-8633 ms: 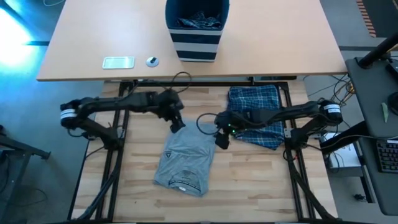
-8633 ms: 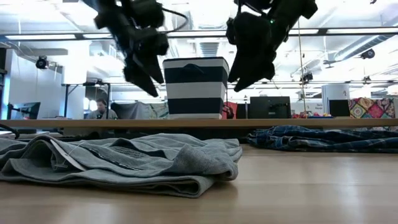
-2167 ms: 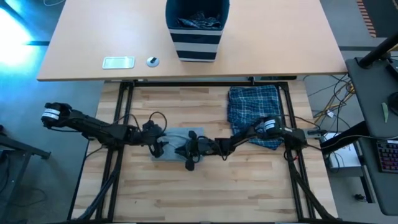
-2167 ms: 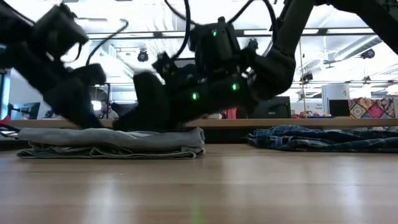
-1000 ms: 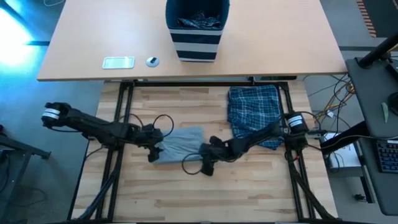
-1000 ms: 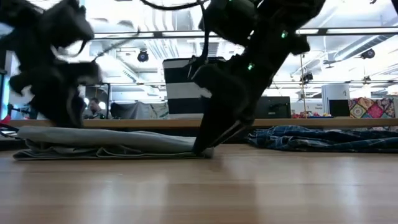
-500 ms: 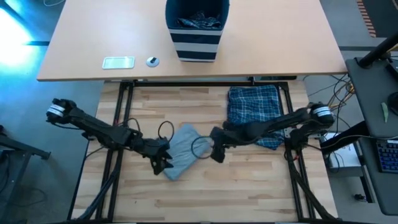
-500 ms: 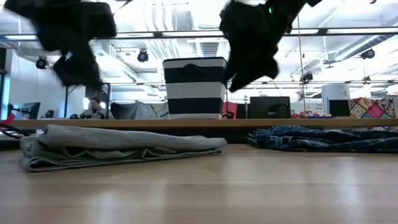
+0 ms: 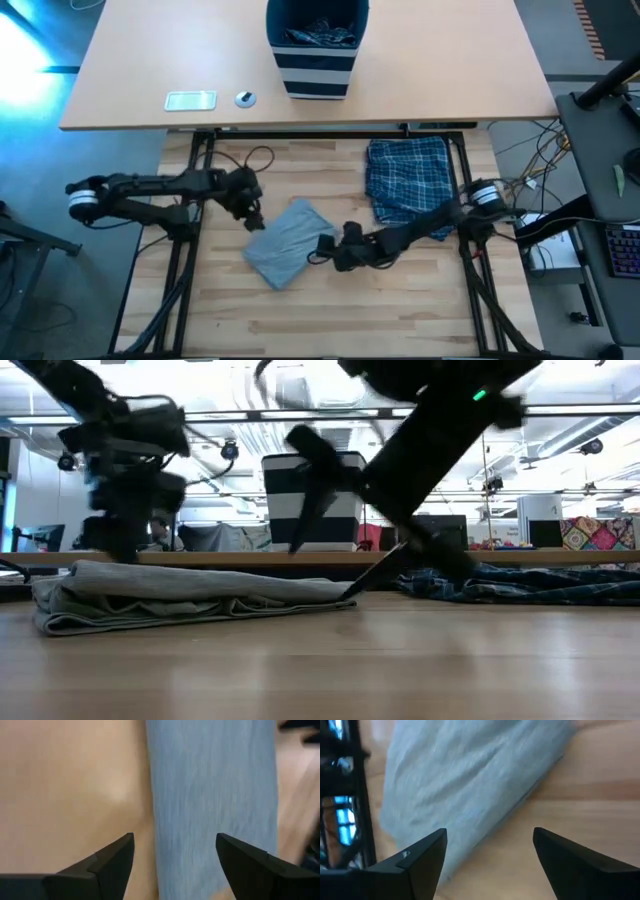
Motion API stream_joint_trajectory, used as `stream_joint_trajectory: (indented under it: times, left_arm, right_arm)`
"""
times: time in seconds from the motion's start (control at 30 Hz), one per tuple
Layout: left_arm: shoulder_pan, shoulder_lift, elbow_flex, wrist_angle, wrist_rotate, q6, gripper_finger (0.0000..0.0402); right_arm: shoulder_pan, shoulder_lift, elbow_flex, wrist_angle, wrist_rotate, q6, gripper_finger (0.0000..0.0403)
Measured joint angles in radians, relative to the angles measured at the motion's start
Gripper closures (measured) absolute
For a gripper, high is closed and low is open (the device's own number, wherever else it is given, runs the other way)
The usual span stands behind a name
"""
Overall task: Fold Laundry from Bin
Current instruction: Stack the gray shirt on top of the blue patterned pants
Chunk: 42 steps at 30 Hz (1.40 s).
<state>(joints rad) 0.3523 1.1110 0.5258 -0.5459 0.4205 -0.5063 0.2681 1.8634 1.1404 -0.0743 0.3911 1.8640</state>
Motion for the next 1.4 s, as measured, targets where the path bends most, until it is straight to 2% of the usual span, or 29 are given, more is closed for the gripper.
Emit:
stream_joint_trajectory:
  times: [0.07, 0.23, 0.47, 0.67, 0.8, 0.87, 1.0, 1.2, 1.4]
  left_arm:
    - [0.002, -0.004, -0.024, -0.030, 0.049, 0.024, 0.0125]
    - [-0.012, 0.003, -0.088, -0.047, 0.082, 0.053, 0.0105]
    - [-0.027, 0.047, -0.174, 0.082, 0.188, -0.005, 0.0122]
    - [-0.046, 0.128, -0.221, 0.329, 0.246, -0.012, 0.0182]
    - [-0.068, 0.192, -0.217, 0.475, 0.236, -0.034, 0.0253]
    - [-0.079, 0.227, -0.212, 0.491, 0.225, -0.044, 0.0297]
    - [-0.088, 0.283, -0.168, 0.473, 0.204, -0.072, 0.0384]
    - [-0.092, 0.300, 0.000, 0.464, 0.208, -0.036, 0.0394]
    - [-0.096, 0.419, 0.172, 0.432, 0.218, -0.031, 0.0398]
  right_arm:
    - [-0.024, 0.043, 0.029, 0.005, -0.018, 0.029, 0.0106]
    - [-0.064, 0.104, 0.073, 0.007, -0.013, 0.101, 0.0108]
    - [-0.122, 0.113, 0.081, 0.013, -0.048, 0.116, 0.0131]
    - [-0.150, 0.113, 0.082, -0.023, -0.026, 0.040, 0.0197]
    - [-0.164, 0.113, 0.079, -0.028, -0.025, -0.036, 0.0265]
    - [-0.171, 0.114, 0.081, -0.032, -0.031, -0.077, 0.0305]
    - [-0.183, 0.112, 0.092, -0.053, -0.024, -0.132, 0.0380]
    - [-0.225, 0.079, 0.199, -0.322, -0.105, -0.260, 0.0387]
    - [-0.290, 0.000, 0.303, -0.648, -0.147, -0.410, 0.0389]
